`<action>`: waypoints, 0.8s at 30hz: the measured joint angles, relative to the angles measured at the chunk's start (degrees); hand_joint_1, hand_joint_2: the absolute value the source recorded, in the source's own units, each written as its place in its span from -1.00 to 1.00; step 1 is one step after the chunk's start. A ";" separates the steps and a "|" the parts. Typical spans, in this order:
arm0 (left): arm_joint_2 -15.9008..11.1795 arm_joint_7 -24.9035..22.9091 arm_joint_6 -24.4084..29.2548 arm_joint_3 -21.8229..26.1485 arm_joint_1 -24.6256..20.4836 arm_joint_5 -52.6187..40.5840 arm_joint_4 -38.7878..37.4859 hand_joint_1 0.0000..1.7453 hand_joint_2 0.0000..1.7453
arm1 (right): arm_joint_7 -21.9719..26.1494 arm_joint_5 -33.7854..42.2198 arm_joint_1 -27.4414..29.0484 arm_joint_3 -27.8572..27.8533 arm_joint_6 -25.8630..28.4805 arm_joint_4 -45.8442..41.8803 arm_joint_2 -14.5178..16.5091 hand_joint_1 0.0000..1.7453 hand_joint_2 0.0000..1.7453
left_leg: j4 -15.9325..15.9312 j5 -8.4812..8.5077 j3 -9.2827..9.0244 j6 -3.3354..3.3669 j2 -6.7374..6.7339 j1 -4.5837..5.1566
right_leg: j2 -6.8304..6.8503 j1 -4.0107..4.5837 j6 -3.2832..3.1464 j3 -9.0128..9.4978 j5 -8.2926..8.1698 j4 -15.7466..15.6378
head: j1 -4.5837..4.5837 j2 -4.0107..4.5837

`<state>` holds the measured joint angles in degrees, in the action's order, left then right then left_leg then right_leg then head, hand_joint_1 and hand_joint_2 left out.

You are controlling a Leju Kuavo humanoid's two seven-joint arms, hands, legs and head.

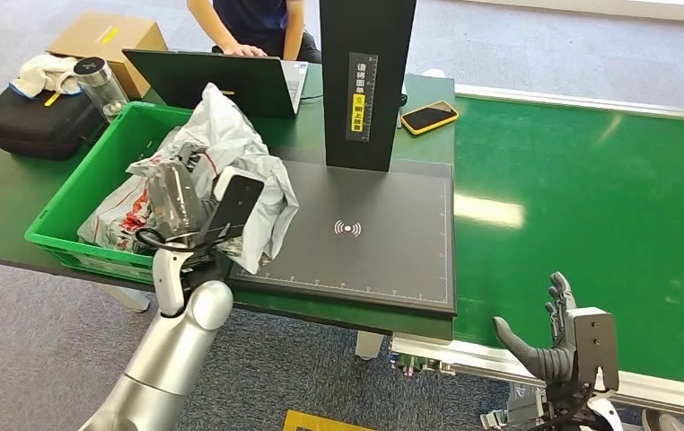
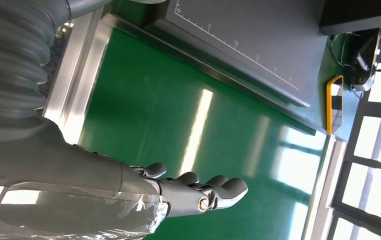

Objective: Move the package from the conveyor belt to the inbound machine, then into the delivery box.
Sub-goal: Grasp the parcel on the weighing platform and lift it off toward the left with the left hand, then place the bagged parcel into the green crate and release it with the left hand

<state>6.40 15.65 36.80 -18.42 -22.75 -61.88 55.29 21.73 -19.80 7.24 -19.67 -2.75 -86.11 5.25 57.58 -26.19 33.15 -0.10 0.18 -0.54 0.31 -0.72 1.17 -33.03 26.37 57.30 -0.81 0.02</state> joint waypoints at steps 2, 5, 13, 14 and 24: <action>-0.78 0.10 0.84 0.91 1.16 -0.78 2.72 1.00 1.00 | 0.04 0.00 0.48 -0.53 -0.29 -0.58 0.21 -1.00 1.00 | 0.00 0.00 0.00 0.00 0.00 0.00 | 0.00 0.00 0.00 0.00 0.00 0.00 | 0.01 0.01; -1.60 0.27 1.42 1.87 2.39 -1.33 6.03 1.00 1.00 | 0.05 0.00 0.94 -1.12 -0.39 -1.29 0.50 -1.00 1.00 | 0.00 0.00 -0.01 0.00 0.01 0.00 | 0.01 0.00 0.00 0.00 0.00 0.00 | 0.00 0.01; -3.26 -7.66 -1.10 6.07 3.96 -7.35 11.20 1.00 1.00 | 0.41 -0.44 2.01 -1.44 -1.44 -2.91 1.45 -1.00 1.00 | -0.01 0.01 -0.04 -0.01 0.00 -0.01 | -0.02 0.02 0.00 0.01 0.00 0.00 | 0.01 0.00; -3.66 -9.01 -2.17 7.28 3.90 -7.82 11.22 1.00 1.00 | 0.51 -0.63 2.11 -1.44 -1.55 -3.10 1.61 -1.00 1.00 | -0.01 0.01 -0.04 -0.01 -0.01 -0.01 | -0.03 0.04 -0.01 0.00 0.00 0.00 | 0.01 0.00; -7.74 -12.88 -9.17 15.97 -2.74 -10.06 -0.17 1.00 1.00 | 0.87 -1.09 1.43 -1.30 -1.62 -3.04 1.86 -1.00 1.00 | 0.00 0.05 -0.03 -0.04 -0.02 -0.06 | -0.01 0.05 -0.03 0.03 -0.02 0.02 | -0.01 0.02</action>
<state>-1.34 2.78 27.63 -2.45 -25.49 -71.94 55.12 22.60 -20.90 8.66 -20.97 -4.38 -89.15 7.10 57.57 -26.14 33.12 -0.15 0.15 -0.60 0.30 -0.67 1.14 -33.00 26.34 57.32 -0.82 0.04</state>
